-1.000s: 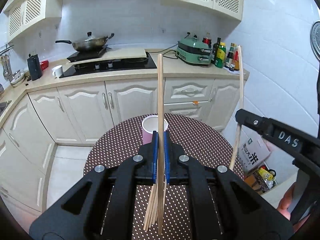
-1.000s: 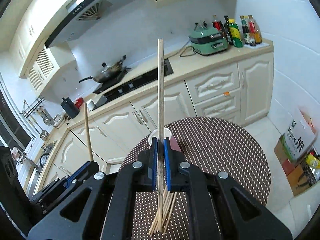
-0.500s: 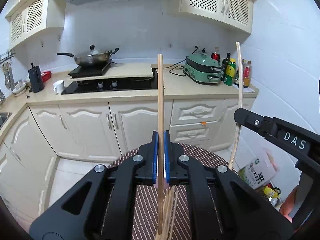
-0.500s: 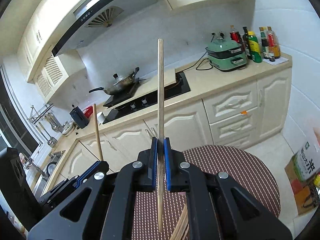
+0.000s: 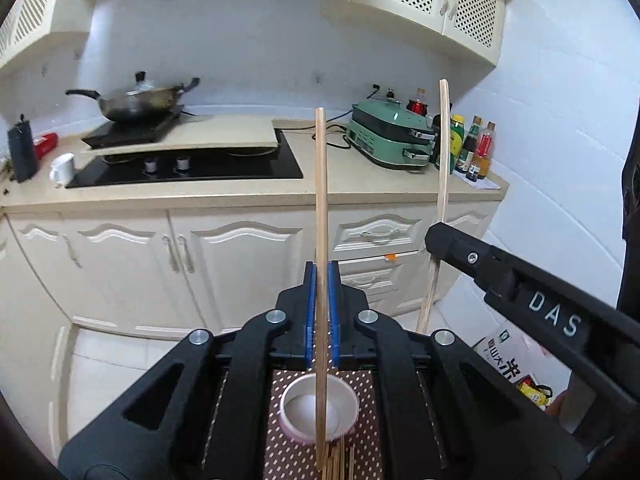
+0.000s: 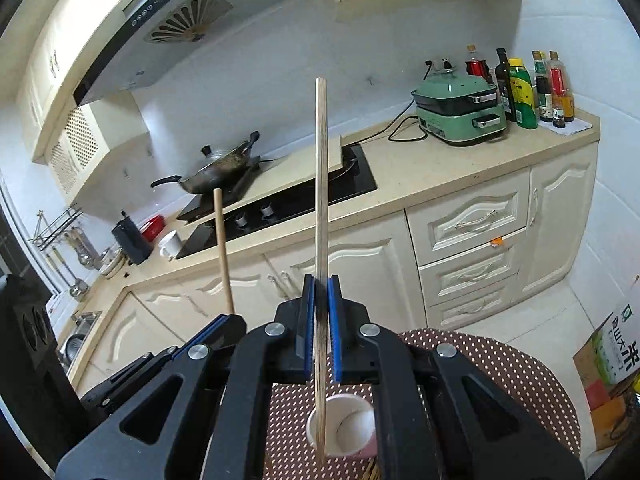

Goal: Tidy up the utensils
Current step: 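Lower both chopsticks into the pink cup and open both tools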

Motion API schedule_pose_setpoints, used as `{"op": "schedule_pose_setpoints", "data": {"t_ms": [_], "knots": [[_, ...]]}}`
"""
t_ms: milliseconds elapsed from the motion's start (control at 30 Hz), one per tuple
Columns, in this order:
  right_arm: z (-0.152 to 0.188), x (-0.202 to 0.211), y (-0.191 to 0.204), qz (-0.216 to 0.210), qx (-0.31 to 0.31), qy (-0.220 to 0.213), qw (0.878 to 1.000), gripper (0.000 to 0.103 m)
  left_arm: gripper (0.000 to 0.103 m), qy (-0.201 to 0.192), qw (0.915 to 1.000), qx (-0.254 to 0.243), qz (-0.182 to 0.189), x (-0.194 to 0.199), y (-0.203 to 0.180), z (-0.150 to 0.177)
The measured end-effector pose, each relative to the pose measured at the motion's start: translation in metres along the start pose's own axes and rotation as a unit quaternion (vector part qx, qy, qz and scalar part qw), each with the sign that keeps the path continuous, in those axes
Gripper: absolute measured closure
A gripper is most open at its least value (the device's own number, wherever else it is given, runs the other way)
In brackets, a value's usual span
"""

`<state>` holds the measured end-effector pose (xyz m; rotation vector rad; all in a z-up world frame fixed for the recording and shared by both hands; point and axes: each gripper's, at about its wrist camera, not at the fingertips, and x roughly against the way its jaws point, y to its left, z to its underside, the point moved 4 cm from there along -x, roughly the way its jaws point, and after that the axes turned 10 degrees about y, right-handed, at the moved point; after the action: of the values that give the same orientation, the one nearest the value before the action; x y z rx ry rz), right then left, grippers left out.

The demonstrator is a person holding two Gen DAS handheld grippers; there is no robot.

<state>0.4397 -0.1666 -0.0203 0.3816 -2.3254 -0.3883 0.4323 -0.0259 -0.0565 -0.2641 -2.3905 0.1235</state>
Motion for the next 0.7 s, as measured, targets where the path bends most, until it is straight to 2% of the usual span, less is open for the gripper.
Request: {"op": "schedule_pose_setpoints", "data": {"t_ms": [200,367,567,700], "knots": [[0.009,-0.025,-0.015,-0.004,0.002,-0.029,1.000,0.098,0.097,-0.031,0.9992,0.009,0.025,-0.029,0.007,0.009],[0.030,-0.043,-0.030,-0.017,-0.002,-0.041,0.999,0.098,0.097,-0.058,0.9977,0.013,0.033,-0.046,0.016,0.033],[0.057,-0.060,-0.036,-0.026,0.009,-0.038,0.999,0.098,0.097,-0.069,0.9972,0.005,0.027,-0.066,0.017,0.062],[0.071,-0.074,-0.039,-0.042,0.007,-0.027,0.999,0.098,0.097,-0.063,0.9977,-0.009,0.025,-0.076,0.012,0.078]]}}
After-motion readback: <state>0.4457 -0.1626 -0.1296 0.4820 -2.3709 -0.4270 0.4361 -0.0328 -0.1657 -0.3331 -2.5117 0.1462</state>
